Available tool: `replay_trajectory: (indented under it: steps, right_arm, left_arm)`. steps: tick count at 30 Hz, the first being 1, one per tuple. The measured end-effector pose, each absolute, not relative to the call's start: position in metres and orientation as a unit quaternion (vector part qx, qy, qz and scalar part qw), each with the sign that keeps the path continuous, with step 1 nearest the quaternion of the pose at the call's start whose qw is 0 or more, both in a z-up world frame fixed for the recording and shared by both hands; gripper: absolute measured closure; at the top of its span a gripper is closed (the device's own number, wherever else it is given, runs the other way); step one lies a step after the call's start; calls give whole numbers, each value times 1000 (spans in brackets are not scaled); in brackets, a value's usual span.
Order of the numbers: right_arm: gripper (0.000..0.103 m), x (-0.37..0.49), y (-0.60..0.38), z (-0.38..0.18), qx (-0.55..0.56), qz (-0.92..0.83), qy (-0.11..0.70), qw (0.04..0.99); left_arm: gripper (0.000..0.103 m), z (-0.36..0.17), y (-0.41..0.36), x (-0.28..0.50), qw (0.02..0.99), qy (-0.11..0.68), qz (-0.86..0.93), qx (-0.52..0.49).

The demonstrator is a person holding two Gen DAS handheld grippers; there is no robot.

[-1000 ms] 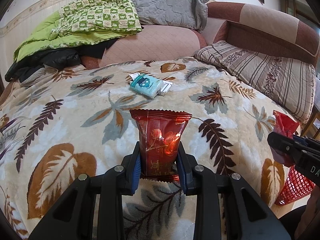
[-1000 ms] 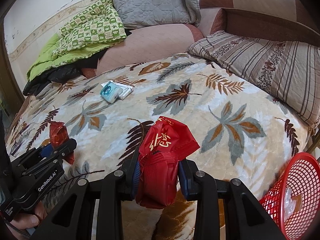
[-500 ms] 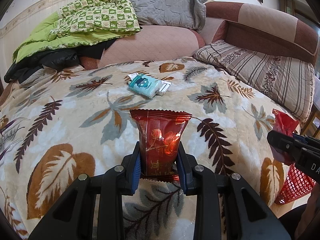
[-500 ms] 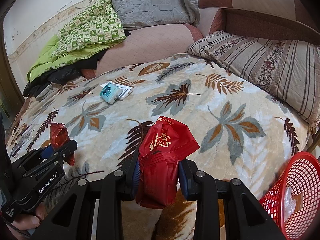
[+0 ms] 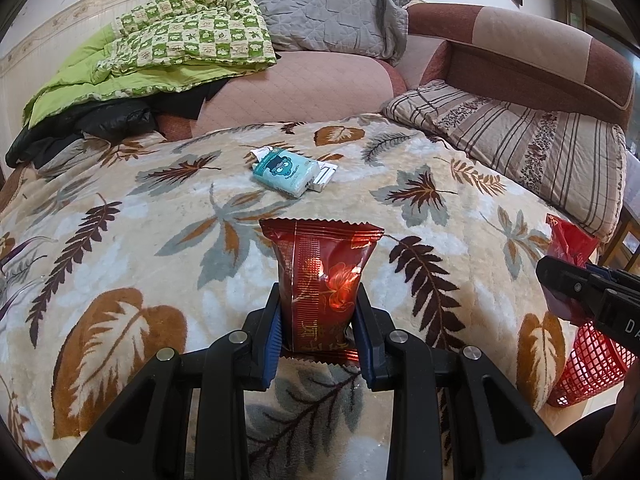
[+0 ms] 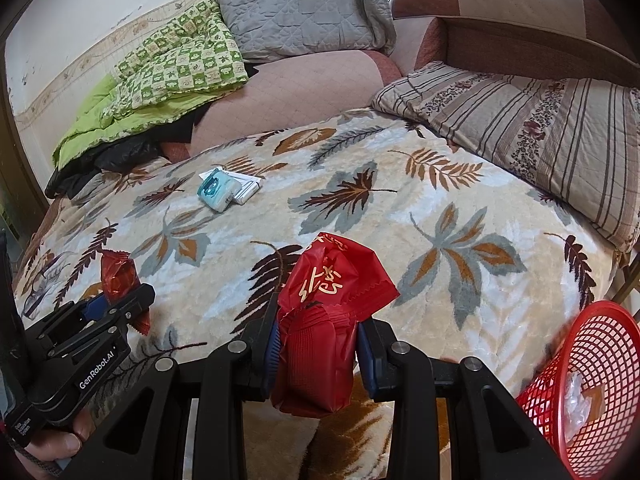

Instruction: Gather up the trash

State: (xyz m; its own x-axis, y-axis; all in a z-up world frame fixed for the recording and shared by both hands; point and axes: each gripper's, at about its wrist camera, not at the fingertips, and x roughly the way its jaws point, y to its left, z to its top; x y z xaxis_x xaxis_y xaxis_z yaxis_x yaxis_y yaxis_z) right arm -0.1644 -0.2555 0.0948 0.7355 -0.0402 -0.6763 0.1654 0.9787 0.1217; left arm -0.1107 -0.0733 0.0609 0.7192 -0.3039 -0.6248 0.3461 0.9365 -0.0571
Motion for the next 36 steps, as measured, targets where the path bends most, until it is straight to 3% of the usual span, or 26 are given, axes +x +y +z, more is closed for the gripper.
replay_trajectory:
  steps: [11,21,36]
  right_arm:
    - [68,-175,-263,103,106,-61,348,929]
    - [68,-235,-319,141,164,-77,300,936]
    - [66,-359,-485,143,294,-212,263,894]
  left_arm:
    - [73,63,-81,-116,923,329,-193,36]
    - [73,78,-109,-138,907,324,-261,61]
    - [73,129,-298,-218,794,341,-495,85]
